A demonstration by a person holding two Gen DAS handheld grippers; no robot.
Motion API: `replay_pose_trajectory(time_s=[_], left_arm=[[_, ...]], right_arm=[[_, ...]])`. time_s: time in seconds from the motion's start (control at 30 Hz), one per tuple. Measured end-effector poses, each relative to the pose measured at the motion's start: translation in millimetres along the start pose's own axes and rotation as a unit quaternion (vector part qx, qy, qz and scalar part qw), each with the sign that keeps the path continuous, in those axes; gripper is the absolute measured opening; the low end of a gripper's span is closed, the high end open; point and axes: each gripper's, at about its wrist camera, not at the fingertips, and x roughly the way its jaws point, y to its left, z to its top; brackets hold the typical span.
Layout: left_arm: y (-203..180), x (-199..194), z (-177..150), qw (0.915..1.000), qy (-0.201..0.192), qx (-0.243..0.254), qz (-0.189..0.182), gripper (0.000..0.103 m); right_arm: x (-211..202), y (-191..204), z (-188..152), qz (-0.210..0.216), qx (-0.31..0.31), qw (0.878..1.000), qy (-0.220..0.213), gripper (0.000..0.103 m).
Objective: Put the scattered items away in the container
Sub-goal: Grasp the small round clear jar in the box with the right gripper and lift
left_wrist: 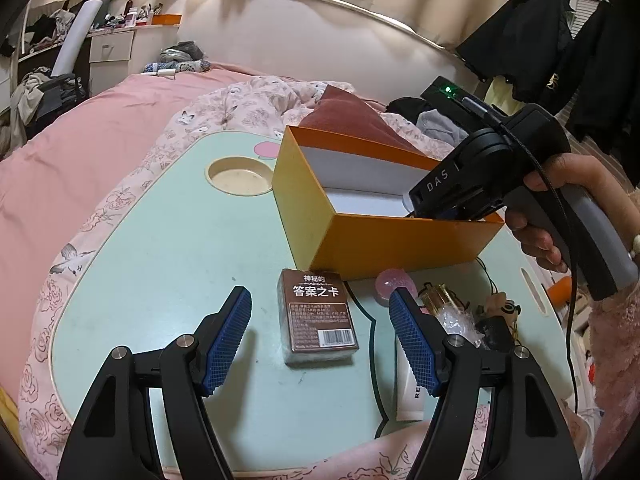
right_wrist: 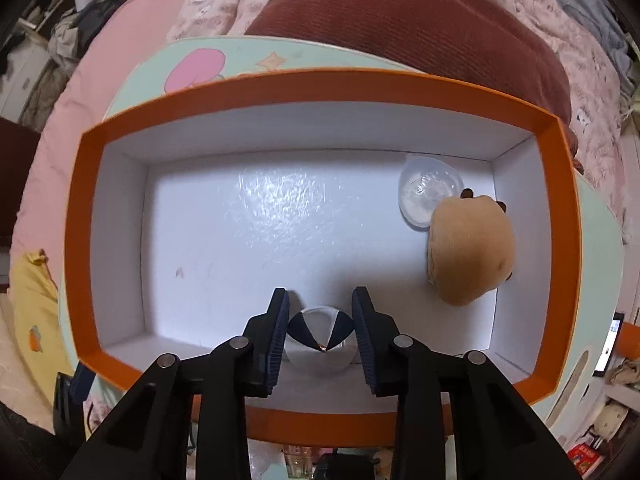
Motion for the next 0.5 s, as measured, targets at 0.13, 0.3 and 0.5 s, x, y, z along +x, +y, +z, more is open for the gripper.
replay_pose_trajectory(time_s=[0.13,0.3,0.5], left_arm=[[-0.2,-0.2,0.4,1.0,0.002,-0.001,0.0,0.072],[-1.3,0.5,0.0,1.0,0.004,-0.001,0.0,0.072],[-1.5,-0.3,-1.6,1.0,0.003,-0.001,0.0,0.072]], right_arm=[[-18.0,-2.1,2.3,0.007,0.004,0.999,-0.036,0.0],[-37.7,-1.2,-0.8,0.013,-0.004,0.998,-0.06,0.001],[-34.3,-11.1,-3.8,0.019,0.016,1.0,-0.008,0.068]])
